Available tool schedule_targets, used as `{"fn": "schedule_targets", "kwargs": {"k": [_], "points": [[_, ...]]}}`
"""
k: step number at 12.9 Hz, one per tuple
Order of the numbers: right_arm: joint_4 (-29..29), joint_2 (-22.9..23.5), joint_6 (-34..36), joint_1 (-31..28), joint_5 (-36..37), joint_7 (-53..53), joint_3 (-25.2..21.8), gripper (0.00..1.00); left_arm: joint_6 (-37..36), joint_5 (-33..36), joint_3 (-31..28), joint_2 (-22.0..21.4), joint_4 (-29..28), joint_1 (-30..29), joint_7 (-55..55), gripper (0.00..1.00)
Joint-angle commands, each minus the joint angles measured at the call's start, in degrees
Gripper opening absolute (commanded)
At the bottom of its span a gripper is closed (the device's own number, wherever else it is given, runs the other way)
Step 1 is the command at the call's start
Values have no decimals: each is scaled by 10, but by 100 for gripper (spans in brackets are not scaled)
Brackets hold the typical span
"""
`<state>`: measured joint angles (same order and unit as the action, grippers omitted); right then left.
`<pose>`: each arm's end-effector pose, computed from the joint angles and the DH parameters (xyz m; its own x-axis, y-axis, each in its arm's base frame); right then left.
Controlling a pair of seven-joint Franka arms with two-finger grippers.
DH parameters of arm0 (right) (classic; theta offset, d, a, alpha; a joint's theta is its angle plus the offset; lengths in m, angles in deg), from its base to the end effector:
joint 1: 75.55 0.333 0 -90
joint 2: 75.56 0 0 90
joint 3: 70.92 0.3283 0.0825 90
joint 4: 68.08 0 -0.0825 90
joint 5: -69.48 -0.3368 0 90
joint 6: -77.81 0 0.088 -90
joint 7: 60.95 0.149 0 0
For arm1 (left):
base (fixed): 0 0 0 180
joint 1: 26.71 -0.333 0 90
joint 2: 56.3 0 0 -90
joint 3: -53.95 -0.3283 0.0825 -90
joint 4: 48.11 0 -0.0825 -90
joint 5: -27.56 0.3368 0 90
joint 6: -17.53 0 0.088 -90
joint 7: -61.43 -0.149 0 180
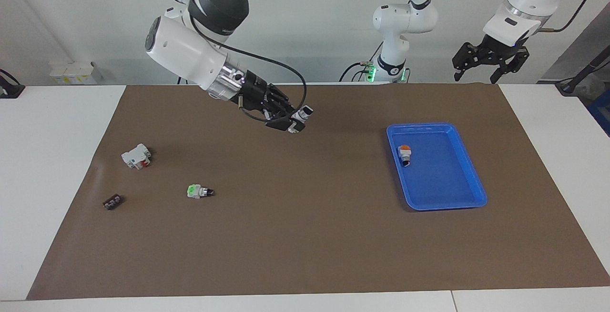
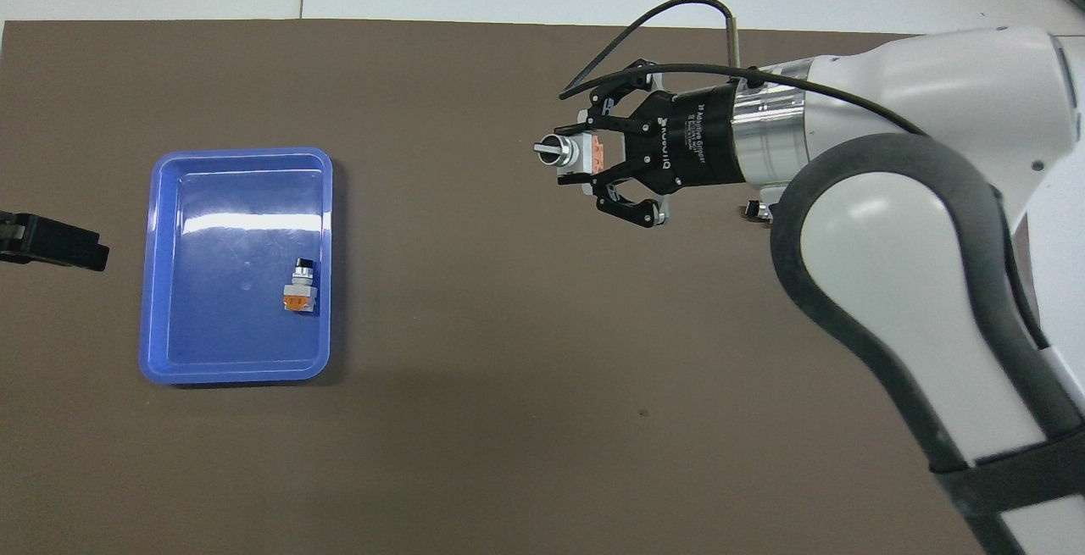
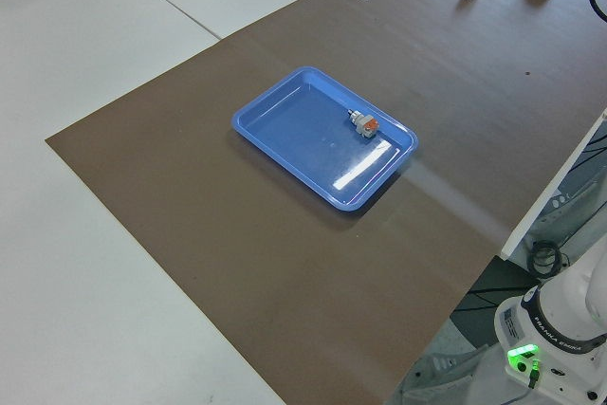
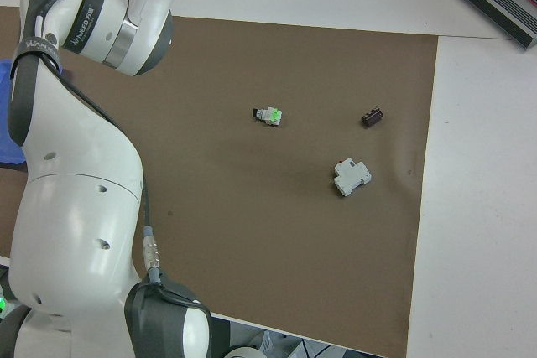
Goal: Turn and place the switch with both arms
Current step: 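Lift the orange switch with the right gripper toward the table center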
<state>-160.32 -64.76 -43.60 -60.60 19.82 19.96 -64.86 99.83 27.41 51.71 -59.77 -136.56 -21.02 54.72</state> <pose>0.5643 0.2771 0.5605 0.2214 -0.6516 -0.7255 -0.9676 -0.0538 -0.2469 0.4709 -0.0281 0.6244 0.9832 -0.1769 -0.0459 -0.1766 -0.9842 0.0104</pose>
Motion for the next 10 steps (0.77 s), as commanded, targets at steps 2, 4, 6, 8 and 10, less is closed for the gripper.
{"fn": "schedule_targets", "kwargs": {"k": [2, 4, 6, 8, 10], "points": [[8, 12, -74, 56, -11, 31, 1, 0, -6, -4, 5, -12, -12, 5, 5, 100], [8, 14, -122, 86, -11, 68, 1, 0, 2, -7, 12, -15, -15, 8, 6, 100], [8, 16, -148, 106, -10, 89, 1, 0, 1, -13, 22, -15, -13, 14, 11, 100], [8, 18, -149, 108, -8, 89, 1, 0, 14, -95, 20, -14, -12, 12, 34, 100], [9, 19, -148, 108, -5, 90, 1, 0, 44, -151, 21, -13, -16, 11, 79, 100]]}}
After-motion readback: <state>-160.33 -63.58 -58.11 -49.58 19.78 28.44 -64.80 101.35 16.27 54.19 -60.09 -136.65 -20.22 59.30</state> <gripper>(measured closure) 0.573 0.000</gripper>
